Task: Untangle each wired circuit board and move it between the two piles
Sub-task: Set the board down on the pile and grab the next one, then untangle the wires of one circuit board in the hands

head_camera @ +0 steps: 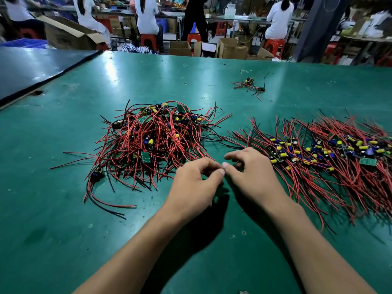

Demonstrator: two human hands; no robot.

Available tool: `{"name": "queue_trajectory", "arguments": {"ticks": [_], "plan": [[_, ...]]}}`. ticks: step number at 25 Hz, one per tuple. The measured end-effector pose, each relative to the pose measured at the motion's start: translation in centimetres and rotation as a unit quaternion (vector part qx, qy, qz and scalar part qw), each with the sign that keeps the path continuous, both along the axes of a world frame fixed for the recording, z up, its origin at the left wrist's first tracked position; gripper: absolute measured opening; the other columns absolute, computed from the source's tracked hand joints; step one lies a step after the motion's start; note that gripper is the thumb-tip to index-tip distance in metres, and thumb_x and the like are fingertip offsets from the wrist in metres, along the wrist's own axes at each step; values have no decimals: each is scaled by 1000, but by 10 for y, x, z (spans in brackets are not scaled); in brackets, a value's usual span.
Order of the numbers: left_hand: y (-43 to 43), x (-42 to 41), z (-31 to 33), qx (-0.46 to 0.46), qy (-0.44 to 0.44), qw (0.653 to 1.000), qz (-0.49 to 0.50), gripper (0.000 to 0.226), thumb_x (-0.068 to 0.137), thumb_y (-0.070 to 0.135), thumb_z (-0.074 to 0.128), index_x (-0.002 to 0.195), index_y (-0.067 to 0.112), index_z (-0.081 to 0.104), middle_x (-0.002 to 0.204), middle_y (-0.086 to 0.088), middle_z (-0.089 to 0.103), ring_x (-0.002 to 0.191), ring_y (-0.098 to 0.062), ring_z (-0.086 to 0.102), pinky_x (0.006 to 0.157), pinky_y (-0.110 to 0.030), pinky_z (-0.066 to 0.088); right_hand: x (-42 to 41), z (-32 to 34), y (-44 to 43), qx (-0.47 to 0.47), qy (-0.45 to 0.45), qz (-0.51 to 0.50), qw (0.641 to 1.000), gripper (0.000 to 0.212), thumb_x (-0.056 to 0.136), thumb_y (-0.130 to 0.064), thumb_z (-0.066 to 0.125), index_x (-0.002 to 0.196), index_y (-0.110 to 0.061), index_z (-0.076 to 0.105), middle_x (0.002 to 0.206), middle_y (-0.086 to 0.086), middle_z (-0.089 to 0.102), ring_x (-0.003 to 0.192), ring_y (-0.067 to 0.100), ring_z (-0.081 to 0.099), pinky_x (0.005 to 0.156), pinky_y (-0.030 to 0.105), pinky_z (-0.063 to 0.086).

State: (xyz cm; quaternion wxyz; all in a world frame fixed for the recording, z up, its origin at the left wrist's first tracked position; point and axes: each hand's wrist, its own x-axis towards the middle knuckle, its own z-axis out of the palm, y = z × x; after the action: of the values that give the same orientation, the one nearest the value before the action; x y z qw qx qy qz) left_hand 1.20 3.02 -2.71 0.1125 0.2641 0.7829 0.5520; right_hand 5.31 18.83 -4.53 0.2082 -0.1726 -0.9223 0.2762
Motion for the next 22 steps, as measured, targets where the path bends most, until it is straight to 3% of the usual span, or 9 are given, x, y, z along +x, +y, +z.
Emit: {"name": "queue_trajectory", "arguments": {"ticks": [4,7,11,13,15,19,22], "plan": [[-7,-8,3,27,33,992,115,5,89,18,66,90,22,68,80,7,69,63,-9,62,68,-29,54,1,-3,12,-4,-17,-65,998,32,92,-31,69,120,-15,72,120,8,65,106,25,64,101,35,48],[-9,-14,2,4,23,985,169,10,88,17,65,98,22,64,90,3,67,78,-15,63,80,-37,54,2,-3,10,-3,-6,-60,998,31,92,-30,68,119,-16,72,120,6,66,108,23,64,101,36,48],[-20,-27,2,-1,85,962,259,20,87,11,63,103,21,56,107,-1,51,83,-3,51,81,-24,42,0,-4,1,-5,22,-29,999,25,93,-28,68,113,-15,75,112,2,67,106,16,62,97,29,47],[-23,-31,-1,-53,132,956,256,29,86,2,59,111,15,53,115,-6,43,80,-9,50,81,-23,40,-1,-4,-1,-14,32,-18,999,21,92,-26,69,109,-15,76,108,1,69,101,13,62,88,15,43],[-22,-31,-4,-126,153,953,227,34,87,1,56,118,14,50,119,-9,45,86,-26,57,85,-38,47,0,-5,-5,-23,36,-10,999,18,92,-24,70,105,-15,77,104,0,71,97,11,63,80,4,37],[-20,-31,-7,-126,169,959,189,29,90,9,57,117,17,52,112,-7,63,96,-28,62,87,-43,50,1,-5,-10,-41,35,6,999,12,91,-24,71,100,-18,78,100,-3,71,89,10,63,81,13,42],[-23,-36,-11,-92,170,962,195,24,88,10,60,110,18,58,105,-1,67,95,-22,63,88,-38,51,0,-6,-10,-46,36,6,998,10,91,-23,71,97,-19,78,97,-4,70,87,9,62,75,4,38]]}}
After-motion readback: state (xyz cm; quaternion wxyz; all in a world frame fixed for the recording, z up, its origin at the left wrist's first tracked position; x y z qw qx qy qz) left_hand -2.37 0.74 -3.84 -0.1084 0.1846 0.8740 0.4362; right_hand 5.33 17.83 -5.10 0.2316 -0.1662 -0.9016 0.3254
